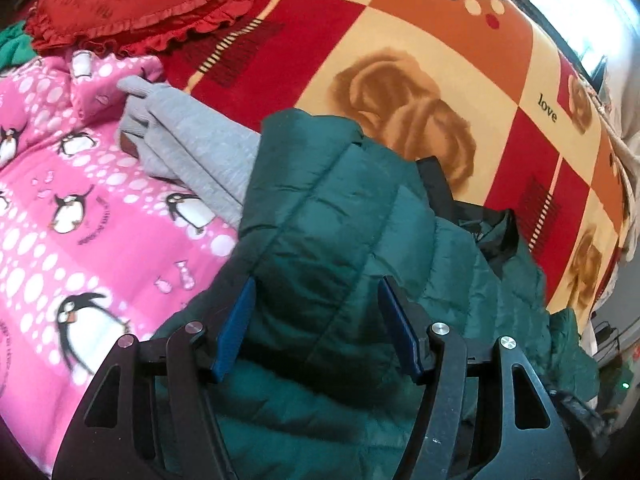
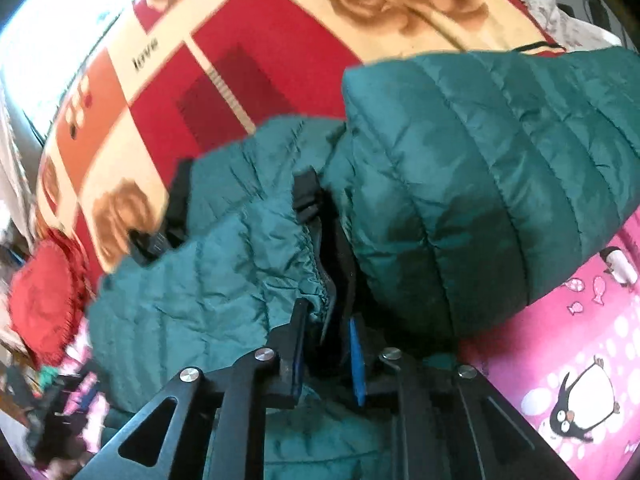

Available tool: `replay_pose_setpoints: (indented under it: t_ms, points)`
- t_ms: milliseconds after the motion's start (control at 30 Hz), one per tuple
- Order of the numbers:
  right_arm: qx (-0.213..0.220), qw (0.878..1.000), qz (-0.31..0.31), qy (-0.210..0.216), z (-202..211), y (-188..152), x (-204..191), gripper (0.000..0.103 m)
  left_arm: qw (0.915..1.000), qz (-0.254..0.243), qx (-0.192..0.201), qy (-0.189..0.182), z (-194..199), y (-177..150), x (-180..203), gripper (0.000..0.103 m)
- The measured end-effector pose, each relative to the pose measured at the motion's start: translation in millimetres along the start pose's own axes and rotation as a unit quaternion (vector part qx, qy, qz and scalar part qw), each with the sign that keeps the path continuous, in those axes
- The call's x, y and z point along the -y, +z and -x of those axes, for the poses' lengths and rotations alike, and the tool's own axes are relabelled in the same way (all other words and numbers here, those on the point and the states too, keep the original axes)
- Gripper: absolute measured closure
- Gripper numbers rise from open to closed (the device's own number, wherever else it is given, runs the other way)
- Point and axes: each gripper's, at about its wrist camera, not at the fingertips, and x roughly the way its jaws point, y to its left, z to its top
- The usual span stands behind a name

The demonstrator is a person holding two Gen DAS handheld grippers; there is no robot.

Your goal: Fold large clothes

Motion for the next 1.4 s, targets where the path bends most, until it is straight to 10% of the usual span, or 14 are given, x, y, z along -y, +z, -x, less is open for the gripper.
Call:
replay_pose_setpoints:
  t_ms: [167, 367, 567, 733, 867, 1067, 1400]
  points:
    - [0.14, 0.99, 0.004, -0.017, 59, 9, -11, 0.024, 1.0, 0.006, 0.003, -0.003, 4, 4, 3, 0.041]
    - [-0.004, 0.987, 0.162, -0.006, -5, -8, -86, 0.024, 0.9981, -0.057, 0.007, 0.022, -4, 3, 24, 0.041]
    - [-0.107, 0.984, 0.13, -0.064, -77, -21, -59, 0.024, 0.9951, -0.071, -0.056, 0.04, -29, -5, 22, 0.039]
    - [-0.059, 0.982, 0.137, -0.118, -57, -12, -65, 0.025, 0.9939, -0.089, -0.044, 0.049, -22, -5, 30, 0.039]
    - [0.014, 0.985, 0.161, -0.058, -32, -6, -99, 0.024, 0.9958, -0.082, 0.014, 0.038, 1, 4, 34, 0.039]
    - [-0.091, 0.98, 0.167, -0.057, -92, -26, -100, 0.015, 0.9935, -0.092, -0.044, 0.05, -20, -3, 33, 0.039]
    - [0.072, 0.971, 0.176, -0.144, 23, 9, -67, 0.015, 0.9924, -0.115, -0.042, 0.001, 31, -19, 53, 0.039]
